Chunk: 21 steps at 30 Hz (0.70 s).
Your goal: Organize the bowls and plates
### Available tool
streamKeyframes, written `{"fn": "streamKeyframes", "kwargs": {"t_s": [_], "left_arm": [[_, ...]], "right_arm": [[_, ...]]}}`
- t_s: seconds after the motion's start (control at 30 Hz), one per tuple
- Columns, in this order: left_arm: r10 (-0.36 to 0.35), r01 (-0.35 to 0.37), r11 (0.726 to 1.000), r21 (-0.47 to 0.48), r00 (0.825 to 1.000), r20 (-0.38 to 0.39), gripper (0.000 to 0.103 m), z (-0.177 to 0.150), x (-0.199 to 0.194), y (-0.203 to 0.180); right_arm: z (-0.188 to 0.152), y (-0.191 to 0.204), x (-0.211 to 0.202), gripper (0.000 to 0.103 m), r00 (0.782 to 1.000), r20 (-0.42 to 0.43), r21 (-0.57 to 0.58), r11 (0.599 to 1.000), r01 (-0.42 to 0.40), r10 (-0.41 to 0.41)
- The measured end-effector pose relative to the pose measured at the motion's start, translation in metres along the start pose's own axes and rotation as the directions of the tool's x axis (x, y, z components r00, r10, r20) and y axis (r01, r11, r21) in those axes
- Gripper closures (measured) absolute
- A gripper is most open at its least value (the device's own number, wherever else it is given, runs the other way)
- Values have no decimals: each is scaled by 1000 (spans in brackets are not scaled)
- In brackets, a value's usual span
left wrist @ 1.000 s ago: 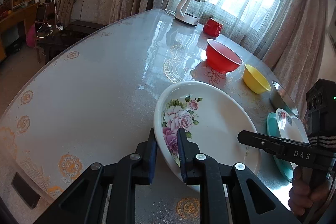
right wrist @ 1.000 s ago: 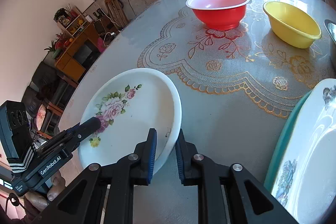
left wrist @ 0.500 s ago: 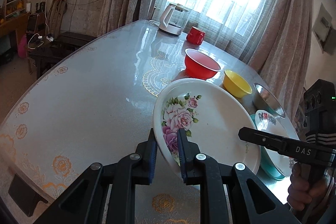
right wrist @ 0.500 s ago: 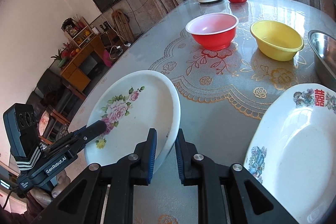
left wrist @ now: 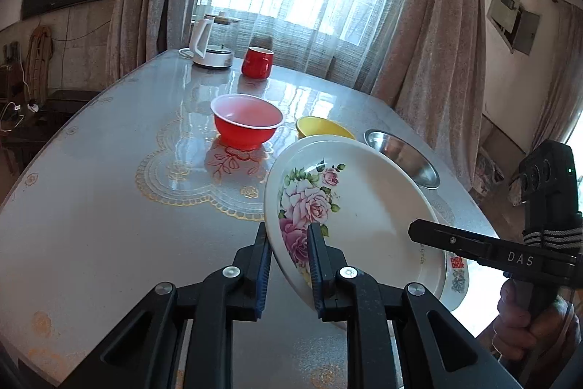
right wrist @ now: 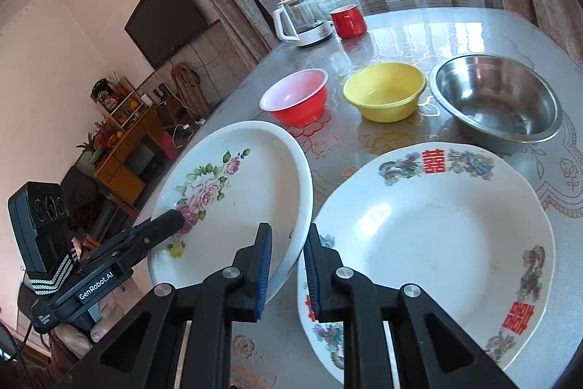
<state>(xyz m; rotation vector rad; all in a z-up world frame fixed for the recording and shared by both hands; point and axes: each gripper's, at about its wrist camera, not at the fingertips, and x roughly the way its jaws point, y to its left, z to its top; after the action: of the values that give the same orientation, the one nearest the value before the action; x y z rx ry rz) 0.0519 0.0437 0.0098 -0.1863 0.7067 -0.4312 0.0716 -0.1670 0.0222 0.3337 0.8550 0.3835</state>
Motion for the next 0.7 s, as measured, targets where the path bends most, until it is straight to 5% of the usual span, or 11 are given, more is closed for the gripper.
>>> {"fn": "streamKeyframes", "kwargs": {"t_s": [0.33,0.7], "left_arm": [[-98,108,991,79,988,-116,85,8,57,-65],[-86,112,989,99,968,-237,84,-1,90,-86]], "right_arm": [[-13,-65,-40,85,991,46,143,983,118,-125],[-20,-99,-43,85,979,-28,226,952,205,-204]]}}
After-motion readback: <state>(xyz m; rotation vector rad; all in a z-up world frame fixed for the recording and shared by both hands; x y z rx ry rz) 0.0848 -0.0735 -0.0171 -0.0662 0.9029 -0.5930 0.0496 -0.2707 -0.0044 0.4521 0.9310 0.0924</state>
